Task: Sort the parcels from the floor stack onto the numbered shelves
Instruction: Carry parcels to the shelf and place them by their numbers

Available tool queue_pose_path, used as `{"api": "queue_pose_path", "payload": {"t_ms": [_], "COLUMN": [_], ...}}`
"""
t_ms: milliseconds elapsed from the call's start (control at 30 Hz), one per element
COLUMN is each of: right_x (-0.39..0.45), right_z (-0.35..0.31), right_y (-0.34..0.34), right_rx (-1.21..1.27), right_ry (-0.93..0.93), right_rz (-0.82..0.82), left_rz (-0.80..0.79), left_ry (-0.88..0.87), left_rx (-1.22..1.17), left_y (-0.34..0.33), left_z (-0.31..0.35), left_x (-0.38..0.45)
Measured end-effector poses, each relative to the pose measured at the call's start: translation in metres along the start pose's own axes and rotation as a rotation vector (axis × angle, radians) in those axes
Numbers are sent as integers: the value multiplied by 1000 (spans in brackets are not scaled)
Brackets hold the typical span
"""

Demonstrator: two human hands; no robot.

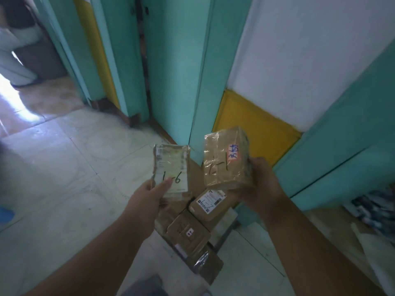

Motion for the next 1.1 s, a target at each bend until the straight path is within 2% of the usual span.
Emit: {"api": "queue_pose_path", "payload": {"t_ms": [67, 267, 367, 533, 700, 900, 1000, 1100], "right_x": [-9, -17, -24, -77, -171, -310, -395, -508], "right_z": [-9, 9, 15, 23, 41, 81, 121, 167], "right_y": [-8, -36, -51, -23, 39, 92, 119, 139], "right_rx": [46, 268, 332, 309, 243, 313, 402, 388], "right_ry": [37, 129, 211, 266, 263, 315, 345, 256], "right_rz": [20, -120, -82, 296, 746, 1074, 1286, 1576], "left_rz": [-53, -230, -308, -445, -597, -824, -889, -962], "left_ry": [-14, -48, -29, 50, 186, 225, 245, 292], "left_rx": [43, 175, 208, 301, 374, 586, 628, 665], "left_y": [-5, -20, -24, -43, -85, -134, -159, -179], "left_z": [17, 59, 65, 54, -3, -78, -129, -197], "left_x": [2, 25, 32, 35, 1, -79, -132, -205]}}
Point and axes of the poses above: each hand's wrist, its own x-axis towards the middle knuckle, its own y-axis out of the back of the hand, z = x × y, the point moved 9 cm from there along x, towards the middle knuckle, and after that the axes turned 14 degrees about -x, right-handed, at the moved point
